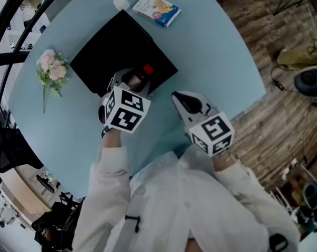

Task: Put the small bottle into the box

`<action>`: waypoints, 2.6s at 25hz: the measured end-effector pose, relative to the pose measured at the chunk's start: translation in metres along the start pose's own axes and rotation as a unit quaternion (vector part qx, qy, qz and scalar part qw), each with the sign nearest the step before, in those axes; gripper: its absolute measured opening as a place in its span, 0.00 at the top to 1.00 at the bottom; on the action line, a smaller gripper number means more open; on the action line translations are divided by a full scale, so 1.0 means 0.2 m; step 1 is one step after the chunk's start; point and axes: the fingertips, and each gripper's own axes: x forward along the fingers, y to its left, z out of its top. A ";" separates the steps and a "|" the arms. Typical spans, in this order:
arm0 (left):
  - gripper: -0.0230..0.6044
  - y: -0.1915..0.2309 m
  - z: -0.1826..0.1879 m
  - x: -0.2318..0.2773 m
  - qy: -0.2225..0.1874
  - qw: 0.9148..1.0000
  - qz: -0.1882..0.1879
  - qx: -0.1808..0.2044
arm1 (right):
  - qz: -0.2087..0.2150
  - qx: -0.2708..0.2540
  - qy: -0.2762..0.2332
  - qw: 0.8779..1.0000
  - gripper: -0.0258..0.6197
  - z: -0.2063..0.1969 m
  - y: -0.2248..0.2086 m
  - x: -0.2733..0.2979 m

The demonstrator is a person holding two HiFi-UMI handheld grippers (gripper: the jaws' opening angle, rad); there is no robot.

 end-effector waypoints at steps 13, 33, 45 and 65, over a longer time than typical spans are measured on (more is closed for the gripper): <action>0.64 -0.03 0.02 0.04 0.003 1.000 0.007 0.017 | -0.004 0.008 -0.001 1.000 0.96 -0.02 -0.04 -0.03; 0.64 -0.02 0.09 -0.18 -0.058 0.998 0.034 0.009 | 0.003 -0.026 -0.011 1.000 0.96 0.02 0.04 -0.05; 0.64 -0.03 0.08 -0.52 -0.149 0.986 0.027 -0.074 | 0.002 -0.066 -0.021 0.998 0.96 0.11 0.16 -0.03; 0.96 -0.21 -0.04 -1.14 -0.281 0.952 0.038 -0.120 | 0.046 -0.157 -0.054 0.985 0.96 0.39 0.55 -0.22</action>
